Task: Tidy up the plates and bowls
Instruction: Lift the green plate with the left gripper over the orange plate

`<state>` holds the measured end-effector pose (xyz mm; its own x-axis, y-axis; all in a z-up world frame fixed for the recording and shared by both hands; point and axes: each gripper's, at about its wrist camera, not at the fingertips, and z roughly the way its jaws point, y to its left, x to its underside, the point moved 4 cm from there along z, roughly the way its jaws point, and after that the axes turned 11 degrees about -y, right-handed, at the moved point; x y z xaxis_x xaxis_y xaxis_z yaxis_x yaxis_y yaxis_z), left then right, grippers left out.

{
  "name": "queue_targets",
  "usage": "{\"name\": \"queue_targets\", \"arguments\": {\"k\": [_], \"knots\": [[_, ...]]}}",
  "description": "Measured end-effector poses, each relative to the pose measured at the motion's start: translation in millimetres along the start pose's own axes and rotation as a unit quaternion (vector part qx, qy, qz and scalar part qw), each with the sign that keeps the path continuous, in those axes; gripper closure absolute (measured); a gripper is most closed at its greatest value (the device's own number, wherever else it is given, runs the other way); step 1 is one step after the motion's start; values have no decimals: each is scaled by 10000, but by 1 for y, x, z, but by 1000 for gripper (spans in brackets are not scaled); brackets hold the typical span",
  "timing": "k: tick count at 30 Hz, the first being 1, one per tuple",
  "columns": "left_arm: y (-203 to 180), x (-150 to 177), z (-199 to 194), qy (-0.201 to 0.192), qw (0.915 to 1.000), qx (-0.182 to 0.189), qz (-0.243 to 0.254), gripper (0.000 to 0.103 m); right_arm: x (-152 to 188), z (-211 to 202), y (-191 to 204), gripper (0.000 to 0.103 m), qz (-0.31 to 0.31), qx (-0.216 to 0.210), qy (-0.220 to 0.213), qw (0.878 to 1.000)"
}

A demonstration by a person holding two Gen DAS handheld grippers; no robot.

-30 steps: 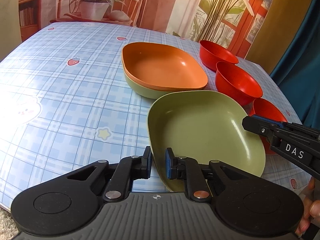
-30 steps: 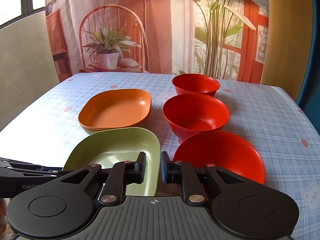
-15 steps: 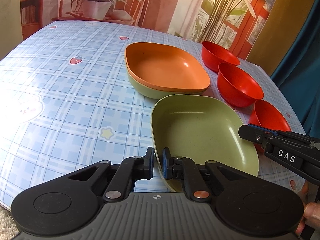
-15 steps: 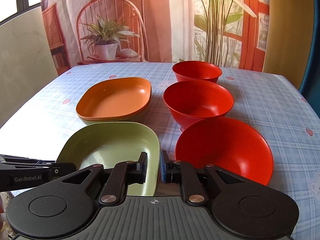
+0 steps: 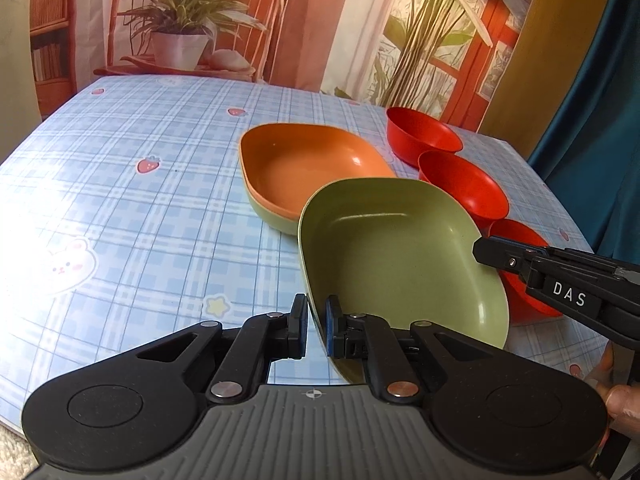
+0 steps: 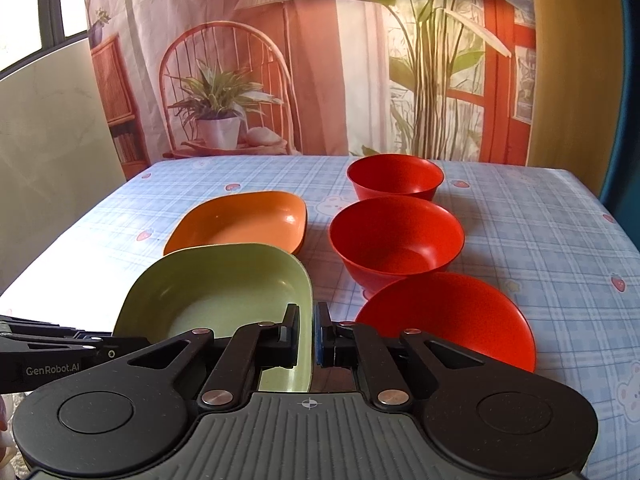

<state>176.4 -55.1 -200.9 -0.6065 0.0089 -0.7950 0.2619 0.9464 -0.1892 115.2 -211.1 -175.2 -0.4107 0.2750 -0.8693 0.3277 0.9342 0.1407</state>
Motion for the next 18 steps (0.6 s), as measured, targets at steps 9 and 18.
{"name": "queue_targets", "arguments": {"k": [9, 18], "knots": [[8, -43, 7, -117, 9999, 46, 5, 92, -30, 25, 1, 96, 66, -146, -91, 9998], [24, -80, 41, -84, 10000, 1, -4, 92, -61, 70, 4, 96, 112, -234, -93, 9996]]}}
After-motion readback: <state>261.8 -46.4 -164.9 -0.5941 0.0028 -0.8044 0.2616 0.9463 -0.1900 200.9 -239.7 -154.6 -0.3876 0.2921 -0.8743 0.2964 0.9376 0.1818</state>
